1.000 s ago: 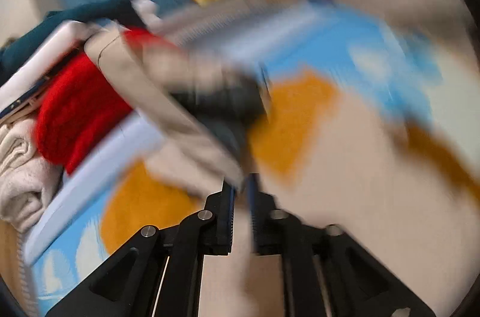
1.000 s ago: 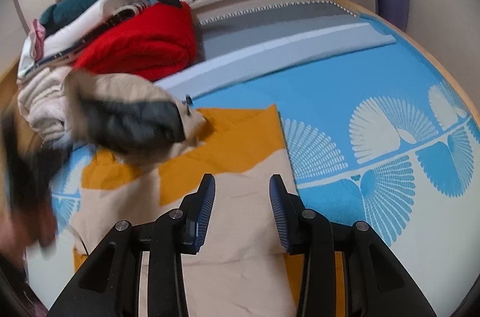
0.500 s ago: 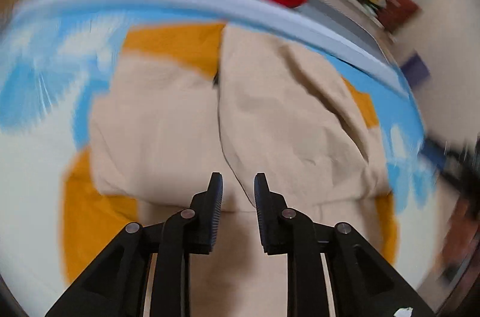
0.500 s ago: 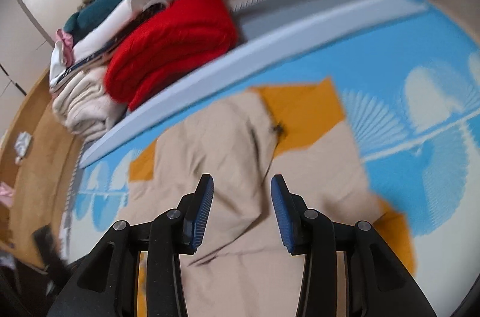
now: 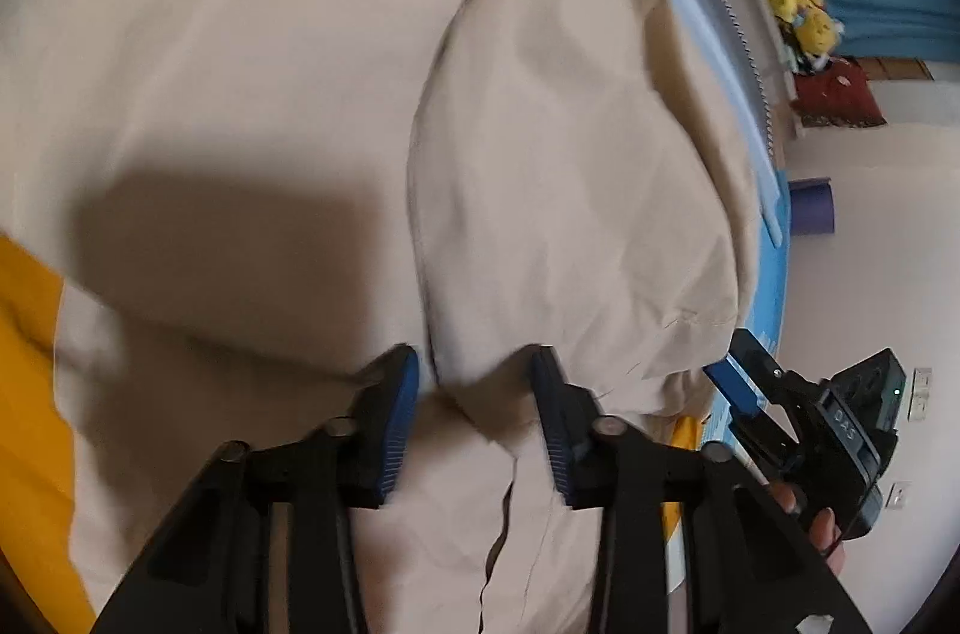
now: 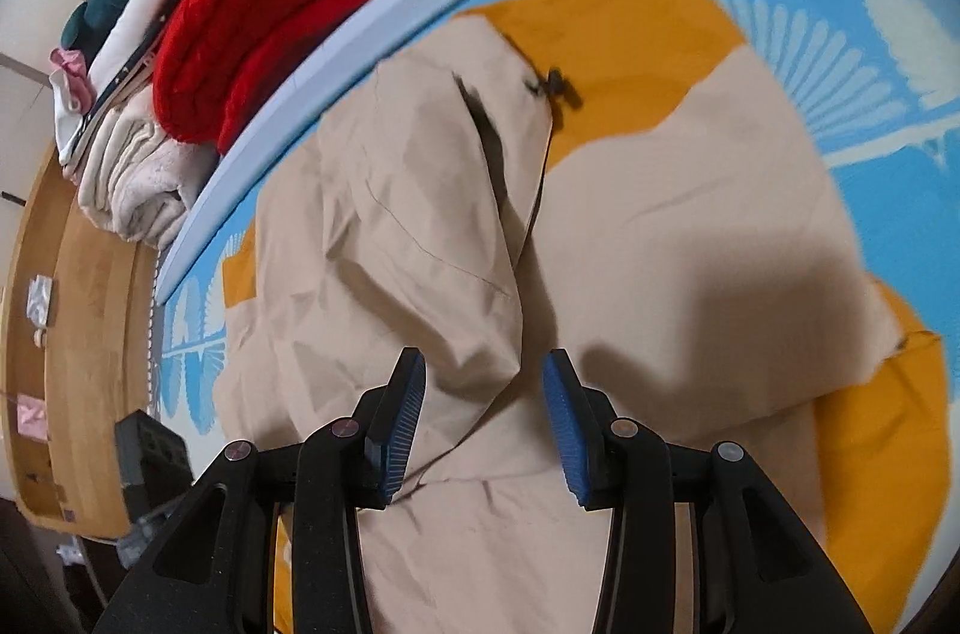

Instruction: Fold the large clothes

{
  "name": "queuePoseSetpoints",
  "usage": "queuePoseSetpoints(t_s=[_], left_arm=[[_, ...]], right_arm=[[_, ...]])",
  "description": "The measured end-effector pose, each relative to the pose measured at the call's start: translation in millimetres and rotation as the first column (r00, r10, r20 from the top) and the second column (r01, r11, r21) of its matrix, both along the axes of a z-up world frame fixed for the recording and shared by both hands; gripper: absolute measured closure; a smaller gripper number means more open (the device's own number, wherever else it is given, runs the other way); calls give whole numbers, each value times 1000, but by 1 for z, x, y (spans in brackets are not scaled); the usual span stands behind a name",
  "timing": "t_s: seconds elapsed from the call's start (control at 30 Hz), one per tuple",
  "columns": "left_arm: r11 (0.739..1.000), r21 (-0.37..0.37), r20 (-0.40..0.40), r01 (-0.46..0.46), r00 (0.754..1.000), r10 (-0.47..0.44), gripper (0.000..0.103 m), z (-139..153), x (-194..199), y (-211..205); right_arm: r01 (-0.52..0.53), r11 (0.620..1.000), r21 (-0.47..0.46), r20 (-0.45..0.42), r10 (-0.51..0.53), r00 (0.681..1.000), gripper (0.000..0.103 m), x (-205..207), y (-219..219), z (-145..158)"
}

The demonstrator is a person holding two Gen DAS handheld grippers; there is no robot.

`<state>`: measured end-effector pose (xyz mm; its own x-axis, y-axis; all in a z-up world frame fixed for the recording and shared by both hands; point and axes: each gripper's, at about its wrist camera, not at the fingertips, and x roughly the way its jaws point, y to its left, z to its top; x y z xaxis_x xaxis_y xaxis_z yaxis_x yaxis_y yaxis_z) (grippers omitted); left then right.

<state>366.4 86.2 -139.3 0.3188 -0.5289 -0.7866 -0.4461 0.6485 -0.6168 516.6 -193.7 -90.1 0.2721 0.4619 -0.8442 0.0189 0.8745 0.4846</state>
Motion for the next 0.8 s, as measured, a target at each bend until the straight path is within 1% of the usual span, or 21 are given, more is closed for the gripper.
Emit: queuePoseSetpoints(t_s=[0.03,0.07,0.1,0.13,0.17,0.2,0.23,0.27,0.3,0.33,0.37,0.4,0.43,0.47,0.5,0.53,0.6,0.63,0.67,0.73,0.8], left_arm=[[1000,12,7,-4,1000,4,100,4,-4,1],[999,36,27,7,1000,-8,103,10,-4,2],[997,77,47,23,999,-26,103,17,-3,1],[986,161,66,47,996,-58,103,27,0,-2],[974,215,60,69,995,-84,103,29,2,-4],[962,254,32,103,993,-115,103,28,4,-8],[953,264,-19,148,989,-148,103,20,5,-12],[949,274,-39,157,988,-152,103,18,4,-13],[936,316,-44,152,988,-146,103,20,3,-14],[912,384,-19,143,989,-148,103,30,2,-16],[886,443,28,136,986,-165,103,43,2,-19],[857,500,88,125,977,-194,100,61,3,-25],[841,528,130,117,968,-216,99,73,4,-30],[832,543,166,115,956,-240,96,82,4,-35],[828,548,194,121,944,-266,93,89,4,-40],[829,543,207,131,936,-284,92,92,4,-44],[836,532,205,139,936,-286,92,96,1,-46],[838,528,204,141,936,-286,92,97,0,-45],[838,528,204,140,936,-285,92,98,-2,-44],[833,539,206,127,939,-277,92,101,0,-46],[833,540,209,119,940,-270,92,106,2,-49]], right_arm=[[7,1000,1,-6,-7,1000,68,2,-1,-4],[18,1000,8,-12,-18,1000,92,3,-2,-10],[33,999,20,-13,-33,999,101,4,-3,-14],[60,998,24,-11,-59,998,101,4,-6,-17],[95,995,26,-13,-95,995,101,4,-10,-20],[136,990,30,-28,-136,990,102,4,-15,-26],[158,987,27,-48,-157,986,102,4,-18,-32],[180,984,9,-74,-179,981,102,3,-20,-40],[189,982,-3,-86,-189,978,102,1,-21,-43],[201,979,-15,-94,-202,975,101,-1,-22,-46],[214,977,-22,-96,-215,972,99,-2,-24,-45],[221,975,-24,-97,-223,970,93,-3,-24,-42],[230,972,-36,-88,-232,969,90,-4,-24,-36],[233,971,-54,-57,-236,970,86,-5,-23,-26],[232,970,-75,-13,-234,972,84,-6,-21,-16],[228,969,-99,40,-225,974,82,-7,-17,-4],[213,969,-123,139,-196,971,81,-13,-9,15],[182,975,-126,205,-153,967,79,-15,2,25],[145,981,-128,238,-112,965,78,-16,11,30],[75,991,-114,274,-41,961,77,-18,30,35],[-10,996,-83,255,31,967,73,-16,48,28]])
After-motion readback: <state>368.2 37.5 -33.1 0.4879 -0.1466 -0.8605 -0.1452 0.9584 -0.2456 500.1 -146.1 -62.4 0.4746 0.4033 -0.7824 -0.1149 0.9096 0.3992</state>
